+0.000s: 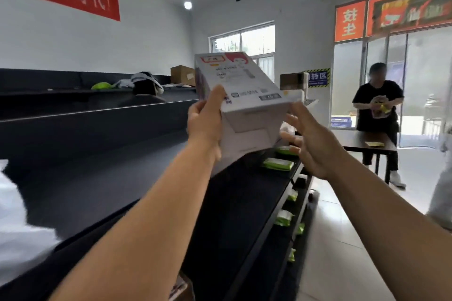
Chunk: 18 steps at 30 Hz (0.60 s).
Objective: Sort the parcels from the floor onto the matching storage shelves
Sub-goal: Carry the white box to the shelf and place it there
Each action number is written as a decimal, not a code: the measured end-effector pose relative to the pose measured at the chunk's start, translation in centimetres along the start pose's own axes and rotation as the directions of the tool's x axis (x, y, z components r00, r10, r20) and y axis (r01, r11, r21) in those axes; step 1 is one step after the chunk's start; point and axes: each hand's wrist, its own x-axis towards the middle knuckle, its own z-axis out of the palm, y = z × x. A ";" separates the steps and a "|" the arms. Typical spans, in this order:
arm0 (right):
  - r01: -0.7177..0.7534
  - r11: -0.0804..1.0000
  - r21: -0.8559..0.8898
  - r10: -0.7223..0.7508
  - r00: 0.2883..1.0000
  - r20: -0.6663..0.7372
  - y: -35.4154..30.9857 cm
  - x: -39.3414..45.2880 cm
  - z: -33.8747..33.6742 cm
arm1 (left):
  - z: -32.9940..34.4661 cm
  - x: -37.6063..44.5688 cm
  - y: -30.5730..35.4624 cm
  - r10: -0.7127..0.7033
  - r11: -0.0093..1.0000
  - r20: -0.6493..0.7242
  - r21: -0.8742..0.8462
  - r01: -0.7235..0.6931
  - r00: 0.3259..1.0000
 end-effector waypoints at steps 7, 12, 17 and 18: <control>0.036 0.994 -0.107 -0.019 0.988 0.151 0.2 11.8 3.0 | 0.5 9.5 -0.2 -0.089 0.995 -0.176 0.036 0.096 0.980; 0.016 0.991 -0.132 0.013 0.977 0.214 2.2 18.5 3.1 | 1.3 14.9 -2.0 -0.166 0.980 -0.300 0.058 0.192 0.939; 0.017 0.990 -0.143 0.028 0.951 0.308 4.3 23.3 3.3 | 2.3 17.0 -2.3 -0.168 0.962 -0.434 0.125 0.243 0.885; 0.015 0.990 -0.138 0.031 0.945 0.327 4.6 23.9 3.5 | 2.4 17.2 -2.2 -0.161 0.959 -0.455 0.139 0.248 0.876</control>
